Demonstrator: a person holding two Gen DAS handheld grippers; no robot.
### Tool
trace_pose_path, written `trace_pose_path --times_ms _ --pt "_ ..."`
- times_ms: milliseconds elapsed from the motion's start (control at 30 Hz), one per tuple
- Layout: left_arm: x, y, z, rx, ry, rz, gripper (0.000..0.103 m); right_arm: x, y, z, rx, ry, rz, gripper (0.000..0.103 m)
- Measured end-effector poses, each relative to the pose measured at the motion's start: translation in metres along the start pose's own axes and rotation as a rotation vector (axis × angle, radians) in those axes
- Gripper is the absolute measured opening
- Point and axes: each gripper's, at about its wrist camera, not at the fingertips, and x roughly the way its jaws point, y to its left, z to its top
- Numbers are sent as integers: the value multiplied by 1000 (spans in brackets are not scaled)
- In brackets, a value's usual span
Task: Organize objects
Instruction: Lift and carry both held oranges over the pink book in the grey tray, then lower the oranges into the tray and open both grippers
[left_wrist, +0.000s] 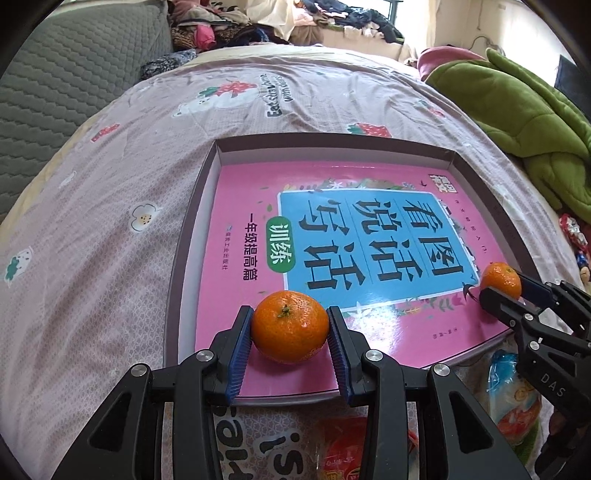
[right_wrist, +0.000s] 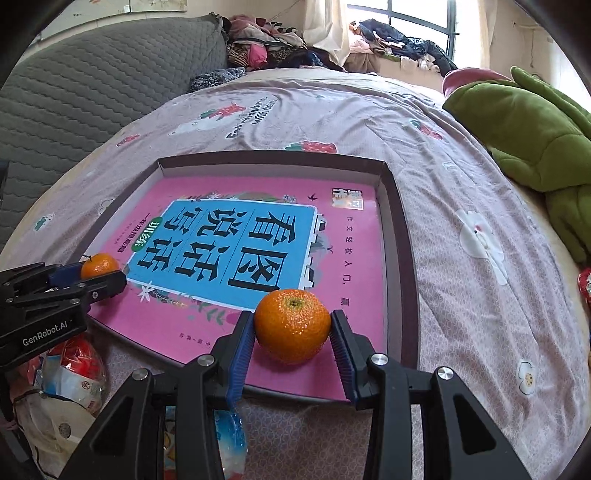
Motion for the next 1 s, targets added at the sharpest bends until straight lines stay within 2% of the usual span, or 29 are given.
trace_pose_path --times_ms 133,400,533,600,733,867,1000 --pt "1 3 1 -7 10 22 41 -1 0 1 3 6 -7 42" --pt "-1 9 2 -34 23 18 42 -8 -1 4 16 -9 -4 43" --pt "-9 10 5 -34 -6 25 43 -11 1 5 8 -18 -4 44" --pt "-14 10 8 -36 -23 23 49 -13 2 6 5 -20 -3 44" --pt "-24 14 11 -48 -42 20 51 -18 4 8 -2 -32 -7 45" --pt "-35 17 9 -58 -58 18 52 -27 6 9 -7 -59 -15 46" --pt "-49 16 5 -55 -80 13 58 -40 8 12 -10 -91 -10 49"
